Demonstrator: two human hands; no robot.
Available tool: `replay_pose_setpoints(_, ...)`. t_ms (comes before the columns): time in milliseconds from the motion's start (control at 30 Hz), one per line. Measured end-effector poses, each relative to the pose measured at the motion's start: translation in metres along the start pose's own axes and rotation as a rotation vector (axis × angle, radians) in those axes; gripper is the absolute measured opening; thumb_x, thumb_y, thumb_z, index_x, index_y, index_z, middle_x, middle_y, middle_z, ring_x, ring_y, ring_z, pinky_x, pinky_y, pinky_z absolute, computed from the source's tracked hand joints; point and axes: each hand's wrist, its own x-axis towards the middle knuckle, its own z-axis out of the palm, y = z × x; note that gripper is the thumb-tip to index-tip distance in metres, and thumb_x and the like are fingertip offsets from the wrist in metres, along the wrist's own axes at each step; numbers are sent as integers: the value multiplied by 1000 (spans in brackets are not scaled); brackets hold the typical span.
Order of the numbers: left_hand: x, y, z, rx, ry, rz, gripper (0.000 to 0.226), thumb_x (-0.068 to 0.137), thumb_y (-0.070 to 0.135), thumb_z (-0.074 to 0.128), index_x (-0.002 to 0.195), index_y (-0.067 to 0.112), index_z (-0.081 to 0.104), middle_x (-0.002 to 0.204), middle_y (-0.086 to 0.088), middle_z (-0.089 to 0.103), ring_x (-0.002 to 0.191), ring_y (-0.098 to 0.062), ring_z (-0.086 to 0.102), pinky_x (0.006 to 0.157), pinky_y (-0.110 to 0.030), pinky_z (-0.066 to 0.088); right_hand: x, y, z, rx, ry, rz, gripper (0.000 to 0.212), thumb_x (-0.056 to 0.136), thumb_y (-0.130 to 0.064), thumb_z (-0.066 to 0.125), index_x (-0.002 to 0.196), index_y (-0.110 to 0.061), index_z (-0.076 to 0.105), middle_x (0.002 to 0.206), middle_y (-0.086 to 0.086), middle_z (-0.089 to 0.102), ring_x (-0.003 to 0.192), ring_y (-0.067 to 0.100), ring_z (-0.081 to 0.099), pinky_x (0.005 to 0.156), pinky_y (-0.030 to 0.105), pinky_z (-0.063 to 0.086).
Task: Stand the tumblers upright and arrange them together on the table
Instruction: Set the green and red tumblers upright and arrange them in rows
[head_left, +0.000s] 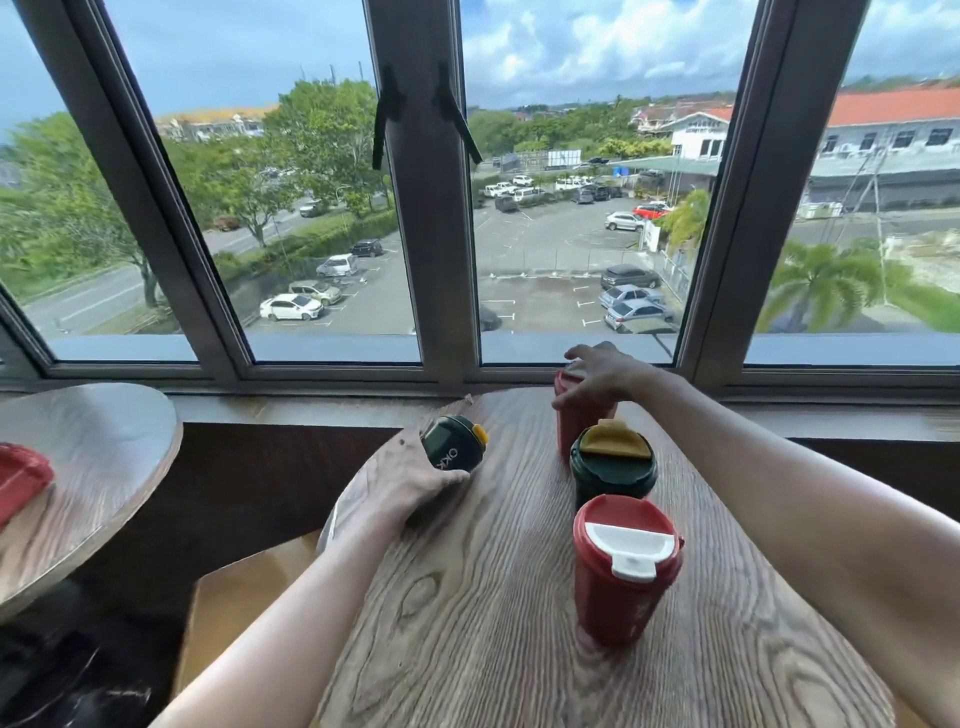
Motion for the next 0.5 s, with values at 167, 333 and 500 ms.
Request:
replay_pose_setpoints(167,11,-12,12,-21,31,7,105,33,70,70,129,34,48,112,4,68,109,-23,64,93,-41,53,11,7,7,32,29,-13,91,65,-46,84,142,-26,40,142,16,34,128,41,43,107,49,42)
replay_pose_setpoints(333,-3,1,16,-86,95,35,80,38,60,74,110,29,58,92,2,68,91,-24,65,82,-38,54,11,13,10,98,93,-40,85,59,-44,85,135,-24,52,134,16,41,118,39,53,103,44,48)
replay_pose_setpoints(500,-18,16,31,-297,98,107,58,61,41,85,108,29,54,90,9,63,89,-17,60,90,-33,44,-1,23,15,152,194,-29,91,56,-48,84,137,-18,53,135,16,50,119,35,55,108,44,44)
